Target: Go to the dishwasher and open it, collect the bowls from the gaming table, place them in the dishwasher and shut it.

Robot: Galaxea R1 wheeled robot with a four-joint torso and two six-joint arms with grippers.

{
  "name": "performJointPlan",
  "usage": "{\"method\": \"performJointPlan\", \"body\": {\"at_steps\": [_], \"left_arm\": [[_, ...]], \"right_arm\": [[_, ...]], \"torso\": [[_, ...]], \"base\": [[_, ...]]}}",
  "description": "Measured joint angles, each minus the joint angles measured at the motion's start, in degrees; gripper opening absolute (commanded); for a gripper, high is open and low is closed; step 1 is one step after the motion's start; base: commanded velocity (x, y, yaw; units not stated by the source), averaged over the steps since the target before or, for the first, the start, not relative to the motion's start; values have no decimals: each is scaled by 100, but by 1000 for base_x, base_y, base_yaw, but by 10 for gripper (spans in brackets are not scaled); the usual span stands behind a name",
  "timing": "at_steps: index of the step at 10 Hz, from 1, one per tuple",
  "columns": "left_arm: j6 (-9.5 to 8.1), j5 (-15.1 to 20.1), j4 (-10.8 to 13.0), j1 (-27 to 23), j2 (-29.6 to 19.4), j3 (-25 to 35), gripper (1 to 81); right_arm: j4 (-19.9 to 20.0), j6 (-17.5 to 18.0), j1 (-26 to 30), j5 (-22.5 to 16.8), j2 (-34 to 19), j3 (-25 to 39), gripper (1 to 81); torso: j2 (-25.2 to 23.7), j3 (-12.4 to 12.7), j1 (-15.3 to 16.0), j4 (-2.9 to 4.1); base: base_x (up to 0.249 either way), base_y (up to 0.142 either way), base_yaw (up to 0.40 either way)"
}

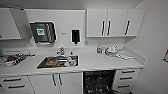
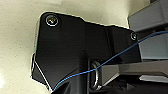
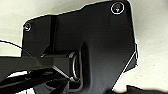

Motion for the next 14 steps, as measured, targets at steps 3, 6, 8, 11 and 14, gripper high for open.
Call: {"method": "performJointPlan", "body": {"at_steps": [3, 6, 8, 11, 14], "left_arm": [[0, 0, 0, 22, 2, 0, 811], [24, 0, 0, 11, 5, 0, 811], [28, 0, 0, 20, 9, 0, 811], [28, 17, 0, 24, 17, 0, 811], [33, -17, 0, -45, 17, 0, 811]], "right_arm": [[-1, 0, 0, 6, 2, 0, 811], [-4, 0, -27, 1, 0, -12, 811], [-4, -11, 4, 4, 0, -22, 811], [-4, -22, -16, -13, 0, -22, 811], [-4, -37, 56, 37, 2, -22, 811]], "torso": [[7, 203, -6, 0], [212, 221, -144, 0], [619, 221, -405, 0], [1106, 221, -540, 0], [1196, 481, -560, 0]], "base": [[0, 0, 0], [0, 0, 0], [0, 0, 0], [0, 0, 0], [0, 0, 0]]}}
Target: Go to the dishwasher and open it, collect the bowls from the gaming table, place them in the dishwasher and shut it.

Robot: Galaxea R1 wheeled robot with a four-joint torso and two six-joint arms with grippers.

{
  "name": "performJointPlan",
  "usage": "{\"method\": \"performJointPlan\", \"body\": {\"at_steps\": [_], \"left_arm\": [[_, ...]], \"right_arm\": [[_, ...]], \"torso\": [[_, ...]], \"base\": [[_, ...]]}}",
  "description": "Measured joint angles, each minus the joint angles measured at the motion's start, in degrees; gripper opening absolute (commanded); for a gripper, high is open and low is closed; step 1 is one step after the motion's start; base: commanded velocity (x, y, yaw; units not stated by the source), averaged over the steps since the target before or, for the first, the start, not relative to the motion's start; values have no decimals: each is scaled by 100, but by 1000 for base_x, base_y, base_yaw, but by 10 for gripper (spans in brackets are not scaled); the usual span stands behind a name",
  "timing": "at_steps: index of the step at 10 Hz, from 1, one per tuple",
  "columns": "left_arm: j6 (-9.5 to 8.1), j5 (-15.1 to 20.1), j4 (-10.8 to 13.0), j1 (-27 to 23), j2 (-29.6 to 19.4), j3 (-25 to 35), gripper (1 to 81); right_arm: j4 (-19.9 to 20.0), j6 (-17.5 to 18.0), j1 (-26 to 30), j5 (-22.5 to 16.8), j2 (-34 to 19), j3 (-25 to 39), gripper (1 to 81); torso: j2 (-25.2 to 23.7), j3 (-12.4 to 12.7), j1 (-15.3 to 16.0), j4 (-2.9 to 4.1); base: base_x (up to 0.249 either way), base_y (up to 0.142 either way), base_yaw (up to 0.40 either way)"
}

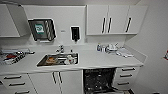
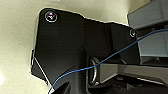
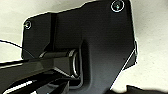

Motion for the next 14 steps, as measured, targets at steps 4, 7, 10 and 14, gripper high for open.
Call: {"method": "performJointPlan", "body": {"at_steps": [4, 7, 10, 14], "left_arm": [[-5, 12, -16, 72, 2, 0, 811], [-24, 116, -49, 30, -10, 0, 811], [-30, 1059, -154, -24, 140, -20, 811], [819, 1425, -603, -74, 316, 4, 811]], "right_arm": [[-5, 0, -54, -22, 48, -26, 811], [-2, 1, -54, -33, 157, -339, 811], [-2, 0, -54, -33, 362, -635, 811], [-2, 0, -54, -33, 354, -645, 811]], "torso": [[-2, 267, -15, 0], [0, 267, -15, 0], [0, 267, -15, 0], [0, 267, -15, 0]], "base": [[0, 0, 0], [0, 0, 0], [0, 0, 0], [0, 0, 0]]}}
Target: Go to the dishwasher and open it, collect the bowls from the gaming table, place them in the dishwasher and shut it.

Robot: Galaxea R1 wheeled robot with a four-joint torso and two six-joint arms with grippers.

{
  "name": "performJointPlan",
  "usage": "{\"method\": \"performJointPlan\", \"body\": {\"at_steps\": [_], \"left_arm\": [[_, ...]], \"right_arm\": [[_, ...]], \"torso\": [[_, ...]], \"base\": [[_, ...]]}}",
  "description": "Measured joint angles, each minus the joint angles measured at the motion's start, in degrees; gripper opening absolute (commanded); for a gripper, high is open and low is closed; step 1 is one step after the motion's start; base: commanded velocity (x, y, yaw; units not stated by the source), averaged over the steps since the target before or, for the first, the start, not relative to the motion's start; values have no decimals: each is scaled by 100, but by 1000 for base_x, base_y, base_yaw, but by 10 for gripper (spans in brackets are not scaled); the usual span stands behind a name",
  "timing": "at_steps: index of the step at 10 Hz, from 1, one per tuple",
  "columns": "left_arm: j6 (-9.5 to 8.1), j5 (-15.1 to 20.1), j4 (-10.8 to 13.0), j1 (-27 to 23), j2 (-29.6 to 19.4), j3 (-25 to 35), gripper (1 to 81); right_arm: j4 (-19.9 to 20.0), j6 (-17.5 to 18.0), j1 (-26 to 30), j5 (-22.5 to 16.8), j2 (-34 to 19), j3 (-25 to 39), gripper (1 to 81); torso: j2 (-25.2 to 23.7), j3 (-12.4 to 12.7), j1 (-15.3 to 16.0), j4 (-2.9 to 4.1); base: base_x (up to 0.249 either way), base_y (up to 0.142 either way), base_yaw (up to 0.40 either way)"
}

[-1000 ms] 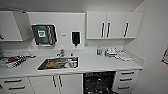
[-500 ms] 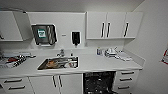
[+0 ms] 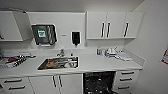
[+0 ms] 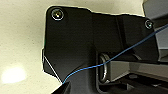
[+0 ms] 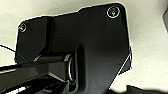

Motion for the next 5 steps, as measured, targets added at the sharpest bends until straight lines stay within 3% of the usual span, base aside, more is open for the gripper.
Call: {"method": "performJointPlan", "body": {"at_steps": [1, 4, 5], "left_arm": [[510, 96, -438, -11, -30, -9, 811], [2475, 108, -2164, -46, -10, 13, 811], [2983, 45, -2634, -79, -11, 18, 811]], "right_arm": [[0, 0, 0, -2, 0, 0, 811], [0, 0, -2, -2, 2, 2, 811], [5, 0, -5, -2, 0, 2, 811]], "torso": [[0, 0, 0, 0], [0, 0, 0, 0], [0, 0, 0, 0]], "base": [[0, 0, 0], [0, 0, 0], [0, 0, 0]]}}
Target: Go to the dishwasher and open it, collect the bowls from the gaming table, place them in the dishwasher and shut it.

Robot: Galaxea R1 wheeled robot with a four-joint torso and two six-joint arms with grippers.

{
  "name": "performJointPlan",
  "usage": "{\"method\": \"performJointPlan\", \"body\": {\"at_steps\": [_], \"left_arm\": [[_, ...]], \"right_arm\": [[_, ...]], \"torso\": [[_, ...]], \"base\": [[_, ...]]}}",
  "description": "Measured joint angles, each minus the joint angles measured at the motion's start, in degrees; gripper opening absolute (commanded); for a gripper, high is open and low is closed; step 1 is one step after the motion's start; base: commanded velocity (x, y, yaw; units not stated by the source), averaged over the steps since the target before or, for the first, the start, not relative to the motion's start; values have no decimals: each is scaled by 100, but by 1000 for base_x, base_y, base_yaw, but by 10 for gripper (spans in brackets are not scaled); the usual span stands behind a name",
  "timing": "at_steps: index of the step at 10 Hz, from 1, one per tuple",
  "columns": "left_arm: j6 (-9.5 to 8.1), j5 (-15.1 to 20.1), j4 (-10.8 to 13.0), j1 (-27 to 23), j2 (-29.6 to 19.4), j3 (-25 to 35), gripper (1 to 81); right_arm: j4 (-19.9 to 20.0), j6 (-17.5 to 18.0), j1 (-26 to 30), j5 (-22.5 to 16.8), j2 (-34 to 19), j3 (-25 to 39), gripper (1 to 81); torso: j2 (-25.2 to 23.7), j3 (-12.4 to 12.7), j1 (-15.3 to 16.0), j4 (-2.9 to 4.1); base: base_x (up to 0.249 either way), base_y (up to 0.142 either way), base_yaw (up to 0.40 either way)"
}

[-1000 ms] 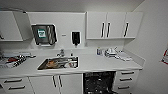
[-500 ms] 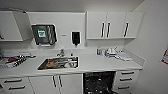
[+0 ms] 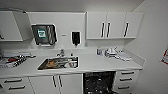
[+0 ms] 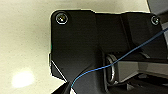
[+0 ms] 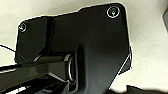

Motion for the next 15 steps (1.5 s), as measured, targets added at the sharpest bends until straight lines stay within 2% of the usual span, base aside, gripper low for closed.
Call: {"method": "performJointPlan", "body": {"at_steps": [1, 2, 3, 4, 6, 7, 9, 15], "left_arm": [[427, -22, -491, -30, 0, 15, 811], [669, -67, -869, -67, -2, 34, 811], [728, -111, -1100, -91, 0, 63, 811], [752, -138, -1143, -118, -5, 69, 811], [752, -149, -1161, -122, 0, 69, 811], [752, -149, -1161, -124, -2, 69, 811], [752, -196, -1158, -130, -18, 72, 811], [752, -229, -1158, -190, -2, 74, 811]], "right_arm": [[41, 0, -30, 0, 16, 0, 811], [89, -73, -68, 5, 41, -2, 811], [205, -247, -107, -11, 83, -2, 811], [516, -708, -111, -72, 127, -2, 811], [1560, -1714, -96, -157, 199, -118, 811], [1975, -2070, -94, -54, 240, -227, 811], [2242, -2191, -55, 7, 269, -304, 811], [2260, -2208, 50, -23, 238, -343, 811]], "torso": [[0, 0, 0, 0], [0, 0, 0, 0], [0, 0, 0, 0], [0, 0, 0, 0], [0, 0, 0, 0], [0, 0, 0, 0], [0, 0, 0, 0], [0, 0, 0, 0]], "base": [[0, 0, 0], [0, 0, 0], [0, 0, 0], [0, 0, 0], [0, 0, 0], [0, 0, 0], [0, 0, 0], [0, 0, 0]]}}
